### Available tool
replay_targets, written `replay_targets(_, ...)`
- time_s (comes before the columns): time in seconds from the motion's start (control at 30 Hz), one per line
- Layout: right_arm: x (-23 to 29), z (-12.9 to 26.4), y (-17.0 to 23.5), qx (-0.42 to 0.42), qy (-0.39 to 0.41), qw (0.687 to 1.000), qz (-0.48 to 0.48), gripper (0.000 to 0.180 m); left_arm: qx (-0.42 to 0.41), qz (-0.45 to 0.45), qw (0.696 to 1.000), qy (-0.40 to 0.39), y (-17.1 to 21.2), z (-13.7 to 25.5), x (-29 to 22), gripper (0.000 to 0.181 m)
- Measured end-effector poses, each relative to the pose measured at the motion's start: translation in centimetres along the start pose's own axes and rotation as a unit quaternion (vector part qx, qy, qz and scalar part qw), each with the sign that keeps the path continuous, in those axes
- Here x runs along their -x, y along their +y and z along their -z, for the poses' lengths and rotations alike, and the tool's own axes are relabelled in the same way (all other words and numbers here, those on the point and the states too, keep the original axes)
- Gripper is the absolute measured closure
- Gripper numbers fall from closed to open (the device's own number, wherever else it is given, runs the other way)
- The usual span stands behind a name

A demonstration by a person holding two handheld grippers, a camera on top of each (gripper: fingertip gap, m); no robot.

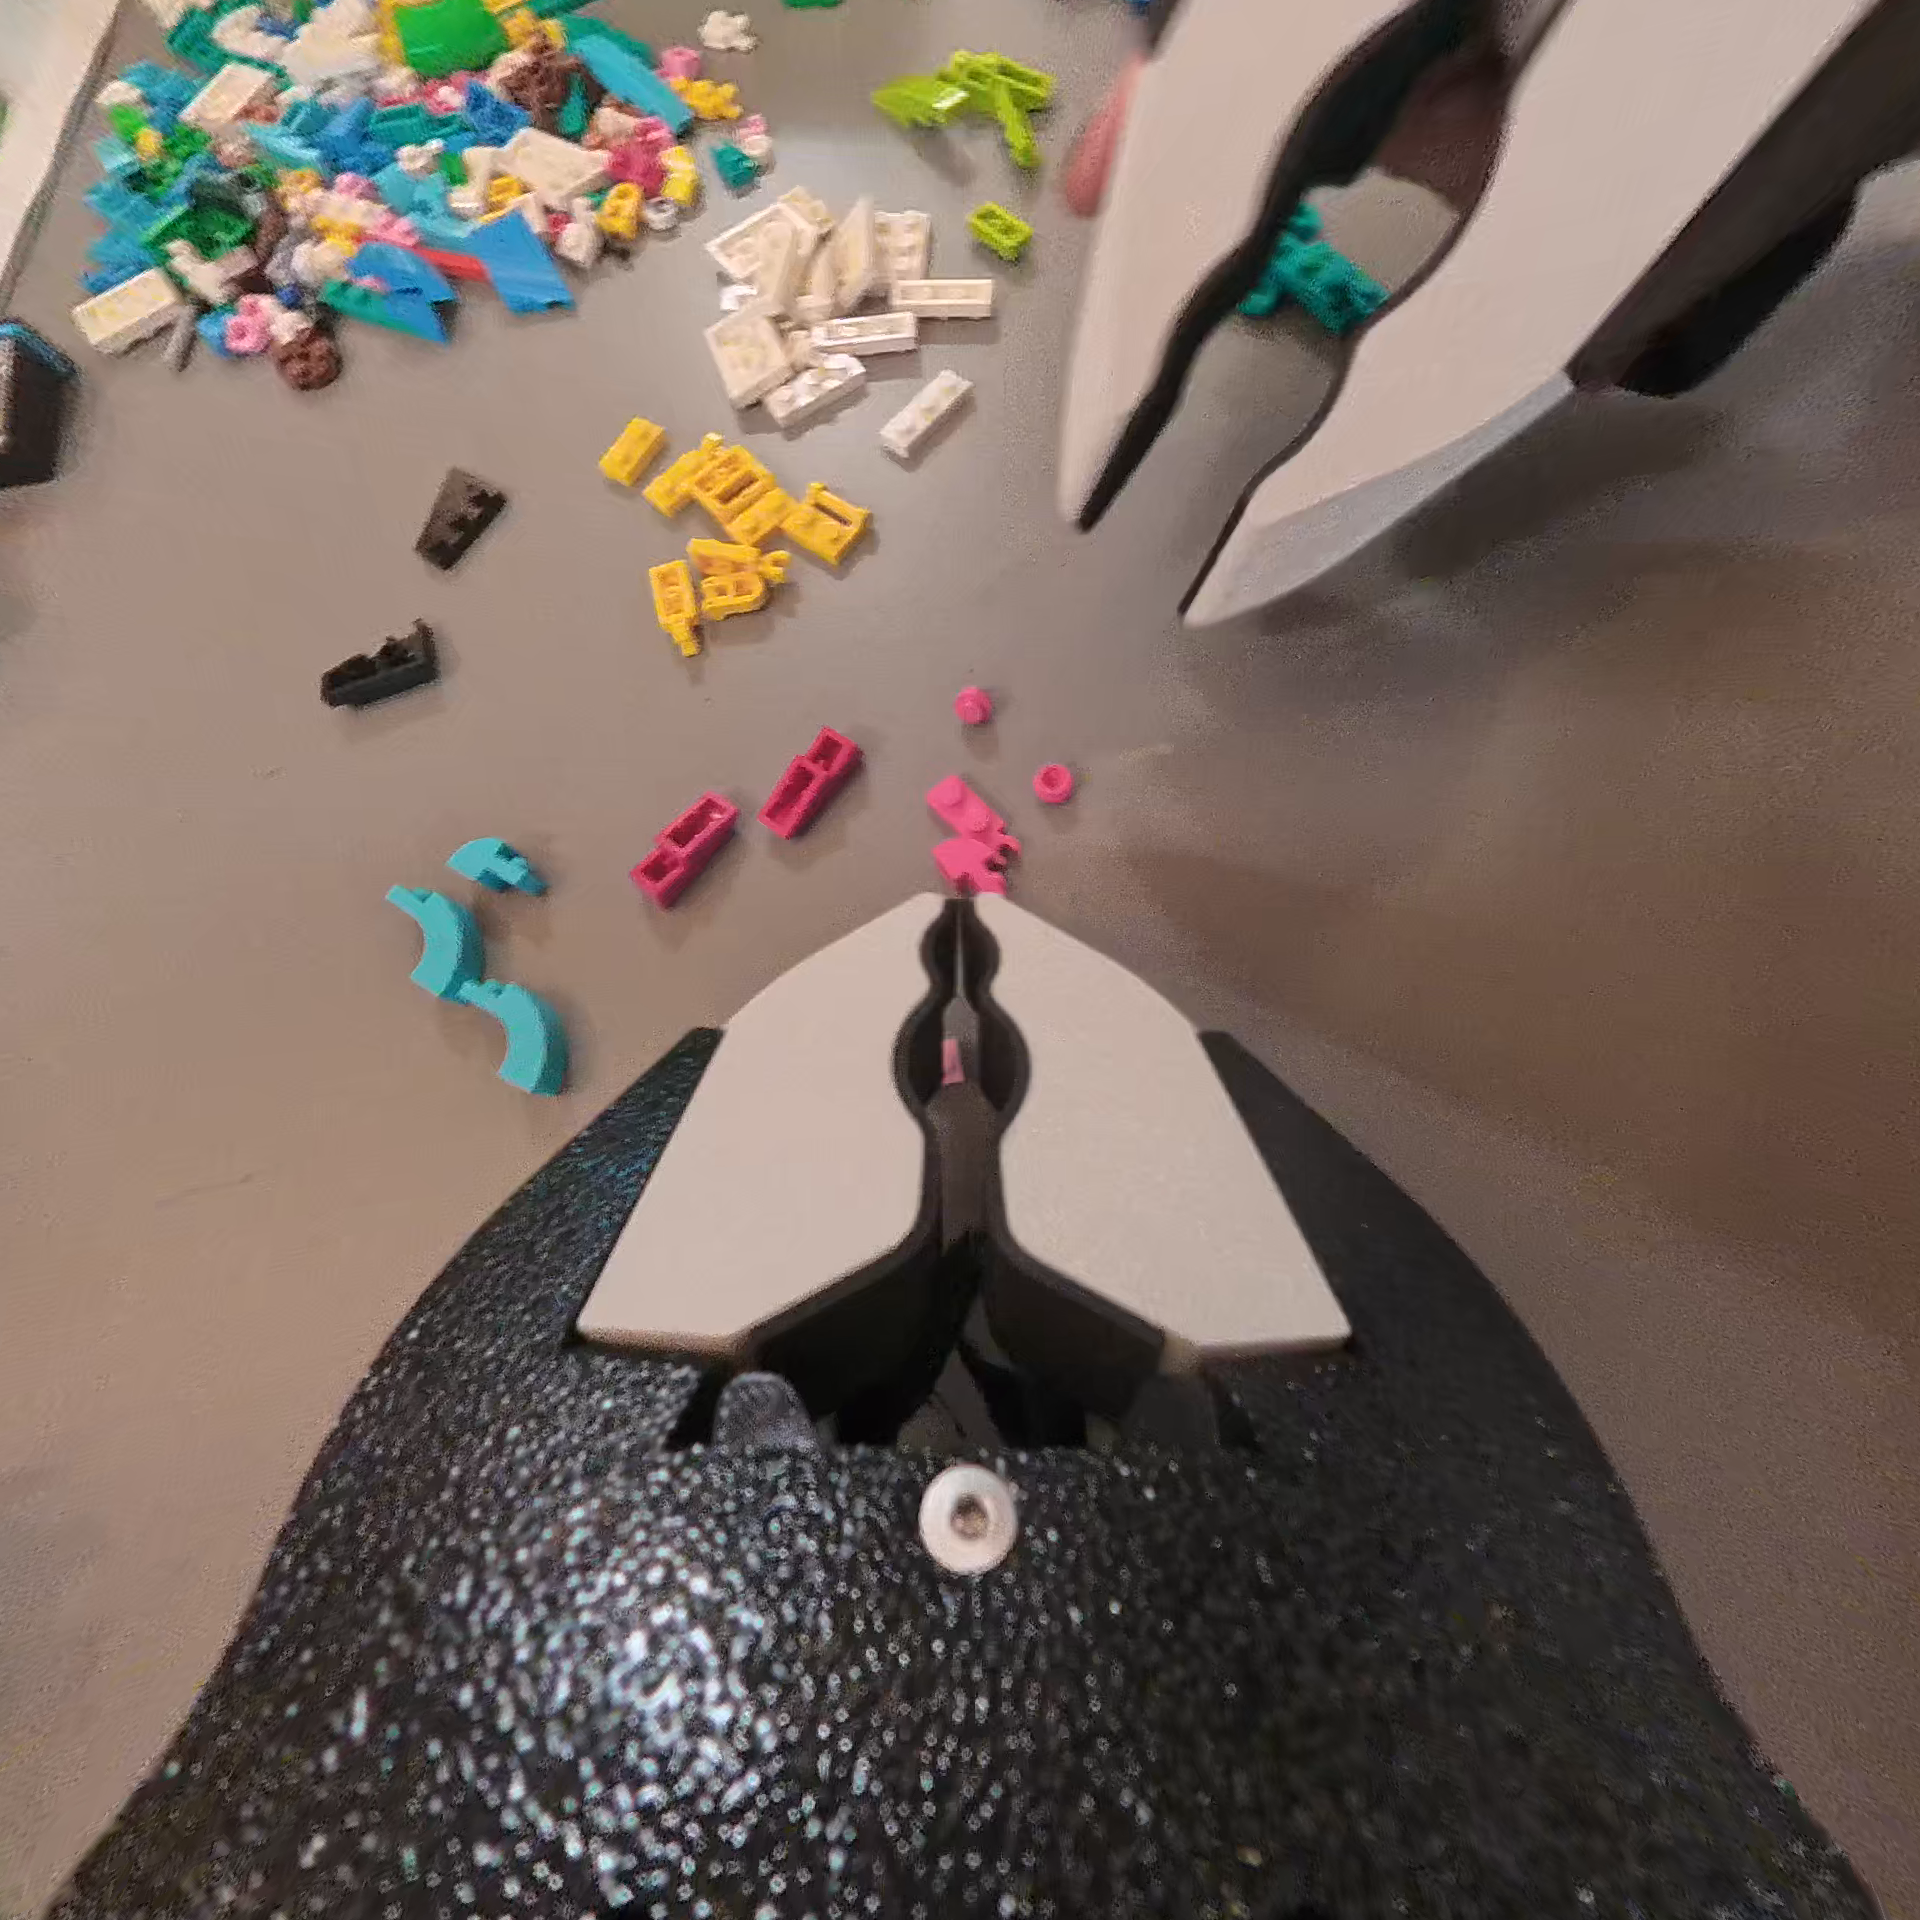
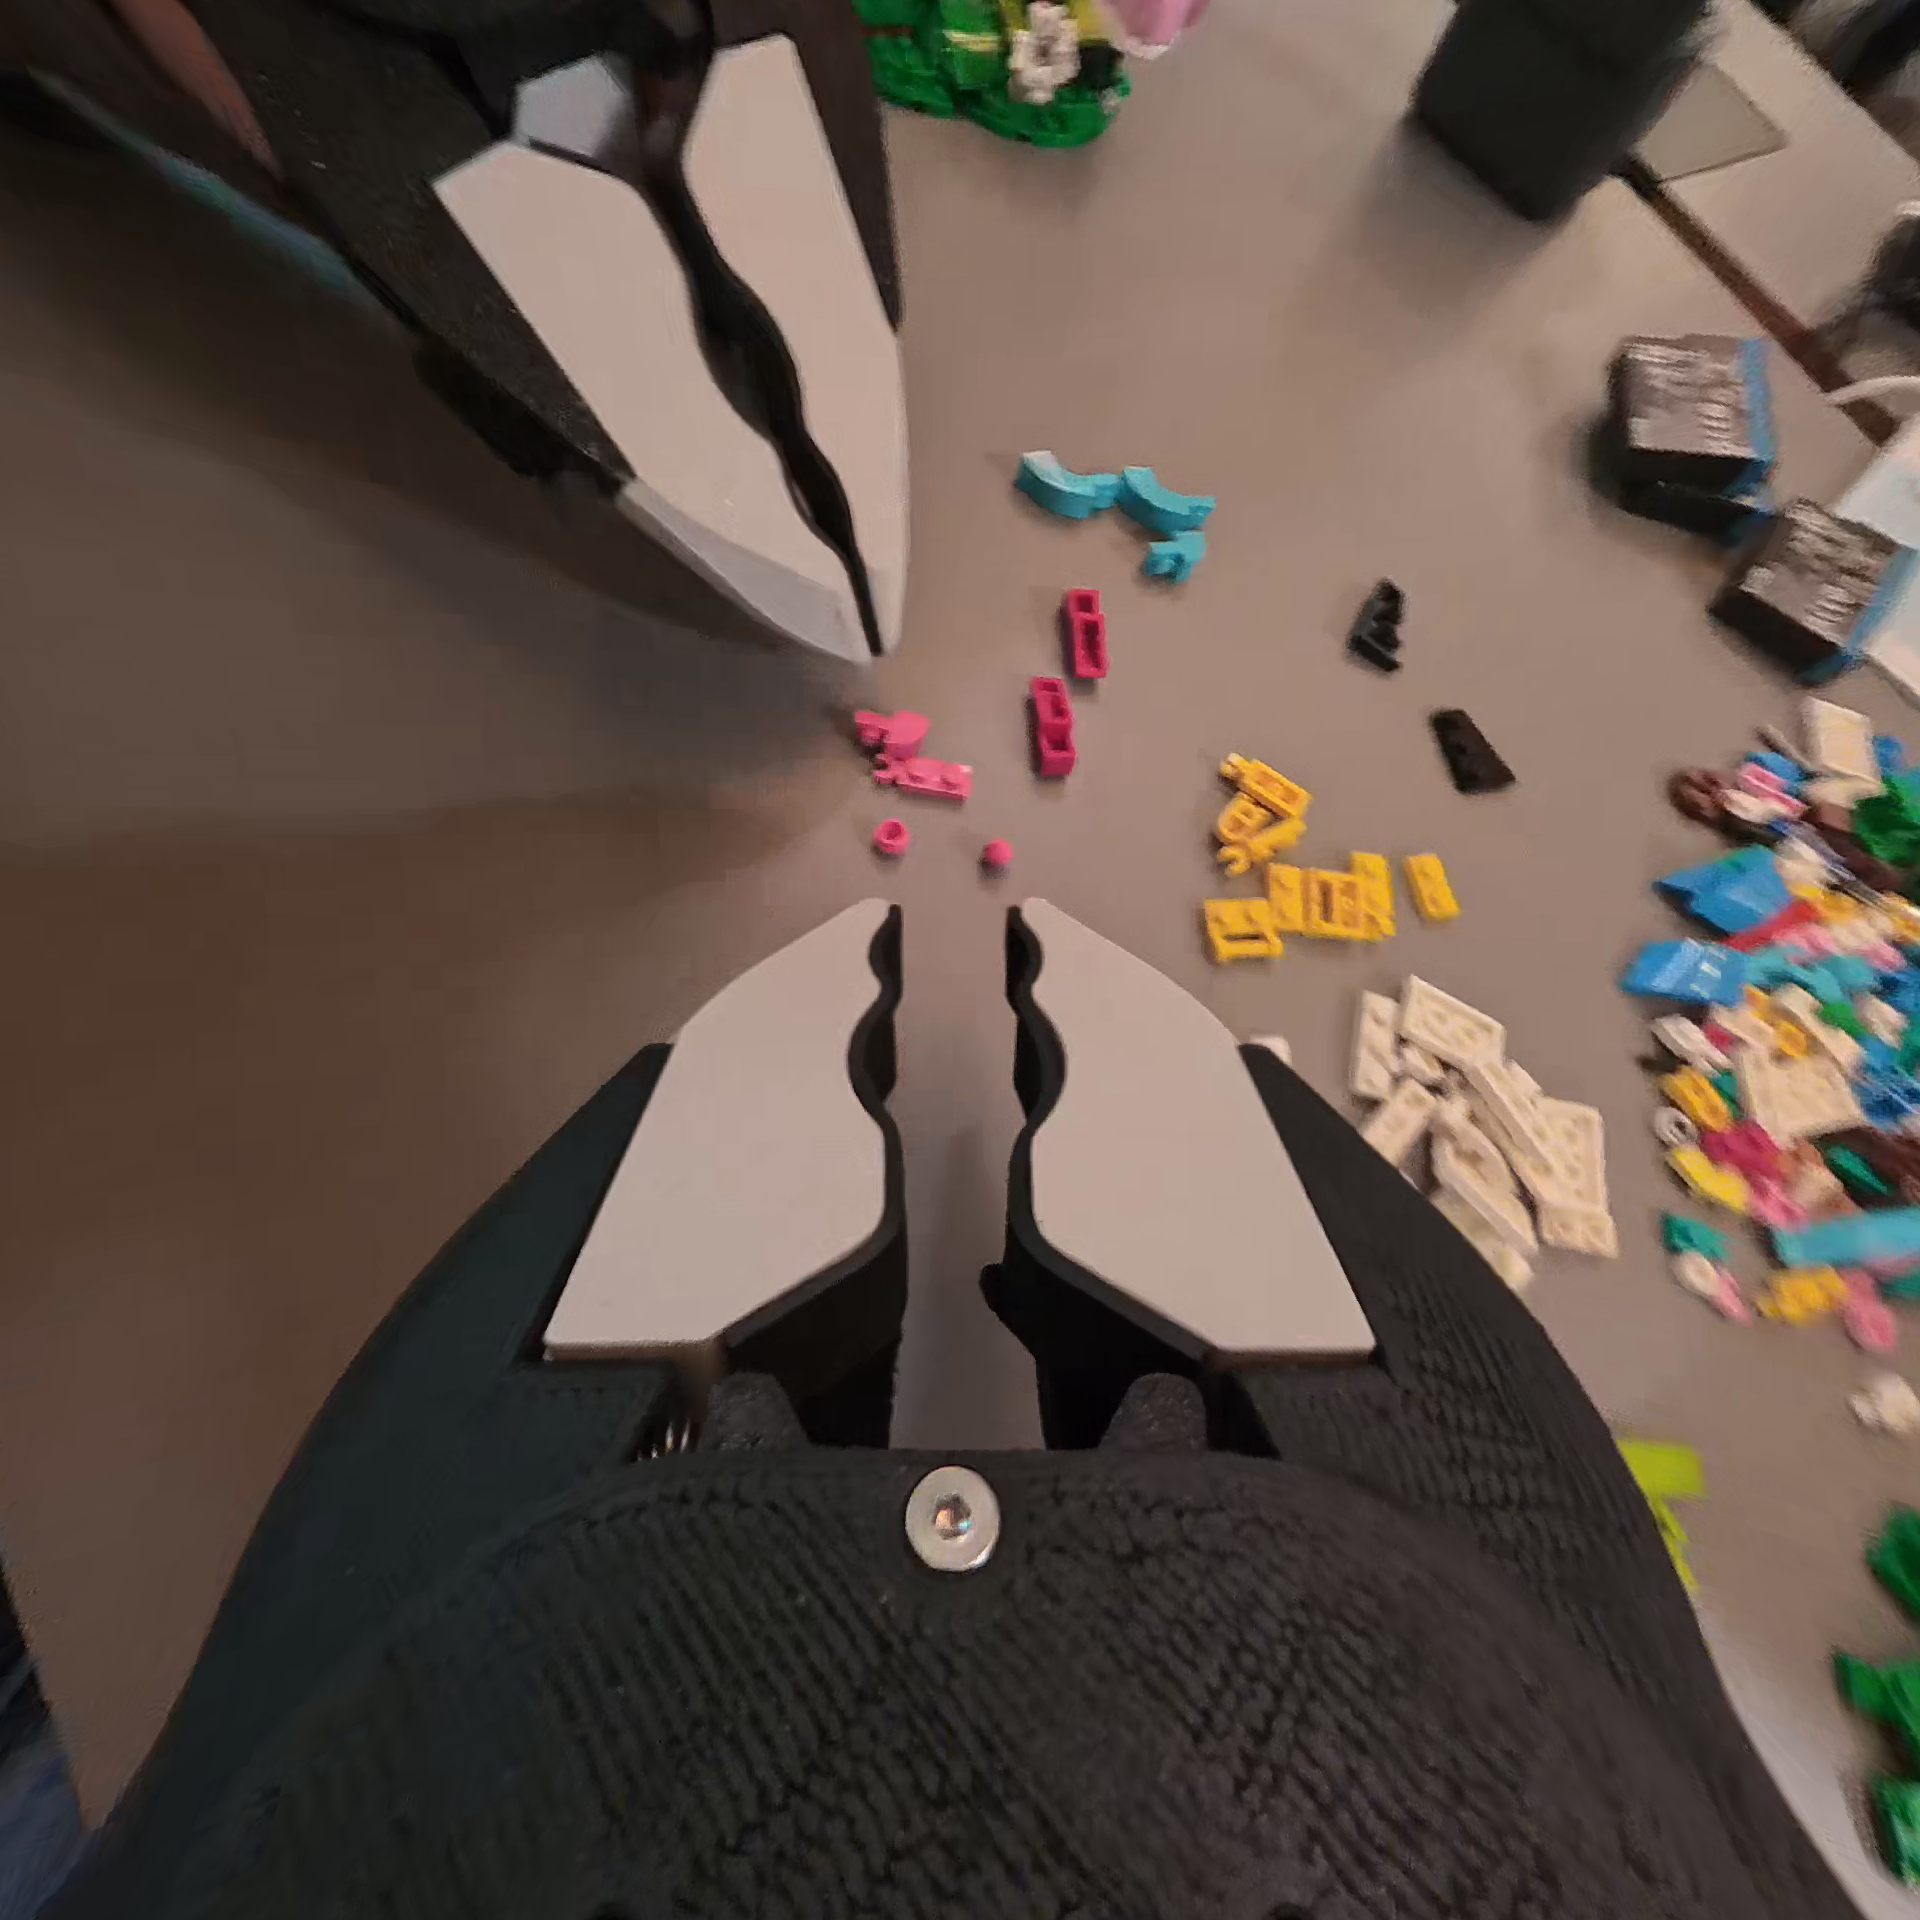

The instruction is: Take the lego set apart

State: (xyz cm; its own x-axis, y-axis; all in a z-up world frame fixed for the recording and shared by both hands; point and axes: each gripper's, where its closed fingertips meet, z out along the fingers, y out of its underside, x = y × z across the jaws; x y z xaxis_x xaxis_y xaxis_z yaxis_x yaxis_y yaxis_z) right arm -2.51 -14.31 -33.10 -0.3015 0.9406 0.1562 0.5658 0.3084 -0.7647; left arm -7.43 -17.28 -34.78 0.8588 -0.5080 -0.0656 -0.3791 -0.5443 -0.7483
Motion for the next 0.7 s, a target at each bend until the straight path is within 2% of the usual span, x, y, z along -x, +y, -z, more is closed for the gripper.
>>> replay_targets(0.2,-1.2,2.4,-1.1,-0.048,0.137,0.988,-0.045,0.179,0.008,0.053,0.993,-0.102,-0.1,0.1,1.2,0.181)
replay_targets(0.3,-1.0,4.0,-1.7,-0.079,0.180,0.979,-0.053,0.180,-0.002,0.087,0.984,-0.155,-0.1,0.6,0.4,0.181)
replay_targets(0.47,0.2,6.0,-2.2,-0.138,0.165,0.974,-0.078,0.180,-0.020,0.180,0.966,-0.185,0.1,0.3,0.6,0.181)
replay_targets(0.7,0.3,8.4,-0.6,-0.160,0.130,0.974,-0.091,0.180,-0.016,0.262,0.936,-0.234,0.4,-0.7,0.7,0.181)
